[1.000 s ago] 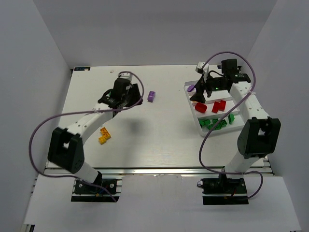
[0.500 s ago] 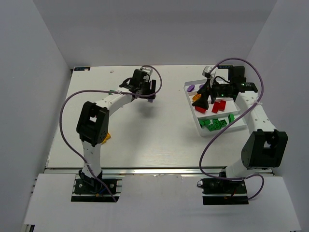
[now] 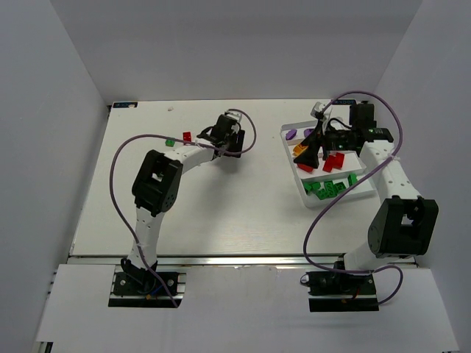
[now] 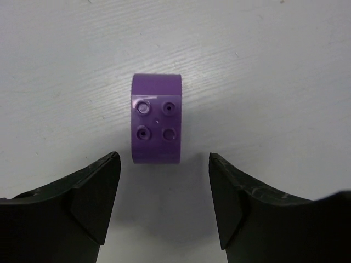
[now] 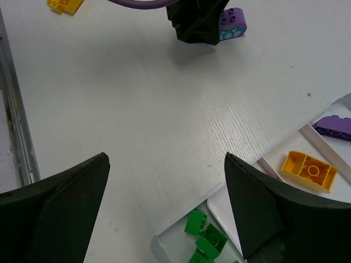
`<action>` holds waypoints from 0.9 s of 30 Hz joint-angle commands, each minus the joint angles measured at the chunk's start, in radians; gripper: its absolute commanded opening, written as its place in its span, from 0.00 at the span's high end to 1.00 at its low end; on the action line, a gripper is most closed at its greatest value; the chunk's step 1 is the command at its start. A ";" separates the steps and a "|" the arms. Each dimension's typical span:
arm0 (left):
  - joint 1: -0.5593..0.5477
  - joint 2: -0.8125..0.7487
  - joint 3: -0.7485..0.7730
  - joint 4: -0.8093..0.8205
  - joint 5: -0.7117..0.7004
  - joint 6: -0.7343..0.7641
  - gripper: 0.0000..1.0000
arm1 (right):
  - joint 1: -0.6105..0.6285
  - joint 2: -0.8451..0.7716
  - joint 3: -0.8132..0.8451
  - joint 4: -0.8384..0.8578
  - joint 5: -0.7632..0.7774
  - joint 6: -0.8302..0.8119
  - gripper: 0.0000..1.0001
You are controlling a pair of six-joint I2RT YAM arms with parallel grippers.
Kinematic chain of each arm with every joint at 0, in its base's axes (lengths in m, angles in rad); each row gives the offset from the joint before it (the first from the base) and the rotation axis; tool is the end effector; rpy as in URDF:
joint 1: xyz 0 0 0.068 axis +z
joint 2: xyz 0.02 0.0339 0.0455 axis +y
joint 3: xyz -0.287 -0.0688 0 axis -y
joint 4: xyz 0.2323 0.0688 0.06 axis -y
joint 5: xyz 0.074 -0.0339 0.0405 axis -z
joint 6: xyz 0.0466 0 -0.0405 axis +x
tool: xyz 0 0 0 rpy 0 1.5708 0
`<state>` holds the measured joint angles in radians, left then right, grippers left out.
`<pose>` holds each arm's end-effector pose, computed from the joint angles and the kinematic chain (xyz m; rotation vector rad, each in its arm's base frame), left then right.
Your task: Sort the legos into containers by color
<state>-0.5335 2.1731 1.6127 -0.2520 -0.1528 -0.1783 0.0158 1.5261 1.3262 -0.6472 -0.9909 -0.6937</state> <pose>0.4288 -0.2450 0.1902 0.3484 2.3511 -0.1594 0.3120 0.0439 0.3383 -1.1011 1.7699 0.7838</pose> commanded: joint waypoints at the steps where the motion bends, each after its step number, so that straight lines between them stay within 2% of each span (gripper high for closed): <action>1: -0.002 0.002 0.061 0.048 -0.077 0.020 0.25 | -0.005 -0.034 -0.013 0.035 -0.037 0.019 0.11; 8: -0.005 0.068 0.119 0.036 -0.071 0.039 0.29 | -0.034 -0.035 -0.024 0.052 -0.043 0.034 0.11; 13: -0.005 0.086 0.122 0.042 -0.059 0.022 0.44 | -0.037 -0.035 -0.012 0.054 -0.052 0.043 0.11; 18: -0.006 0.079 0.098 0.054 -0.059 0.011 0.46 | -0.037 -0.027 -0.004 0.055 -0.068 0.065 0.11; 19: -0.005 0.073 0.095 0.056 -0.059 0.011 0.50 | -0.037 -0.026 -0.002 0.055 -0.069 0.069 0.11; 20: -0.005 0.067 0.087 0.057 -0.053 0.010 0.59 | -0.037 -0.024 -0.001 0.055 -0.069 0.075 0.11; 22: -0.005 0.022 0.069 0.078 -0.025 -0.004 0.68 | -0.037 -0.023 -0.001 0.069 -0.055 0.126 0.10; 23: -0.006 -0.001 0.034 0.092 -0.010 -0.010 0.75 | -0.037 -0.015 -0.001 0.079 -0.052 0.155 0.11; 25: -0.008 -0.092 -0.023 0.159 0.073 -0.026 0.79 | -0.036 0.002 0.001 0.098 -0.054 0.262 0.11; 26: -0.008 -0.129 -0.098 0.192 0.122 -0.033 0.80 | -0.034 0.008 -0.004 0.113 -0.060 0.316 0.11; 27: -0.008 -0.168 -0.143 0.271 0.247 -0.041 0.80 | -0.033 0.014 -0.010 0.150 -0.072 0.370 0.11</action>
<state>-0.5335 2.1849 1.5574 -0.1192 -0.1112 -0.1894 -0.0189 1.5276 1.3079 -0.5789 -1.0260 -0.4950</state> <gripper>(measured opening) 0.468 0.895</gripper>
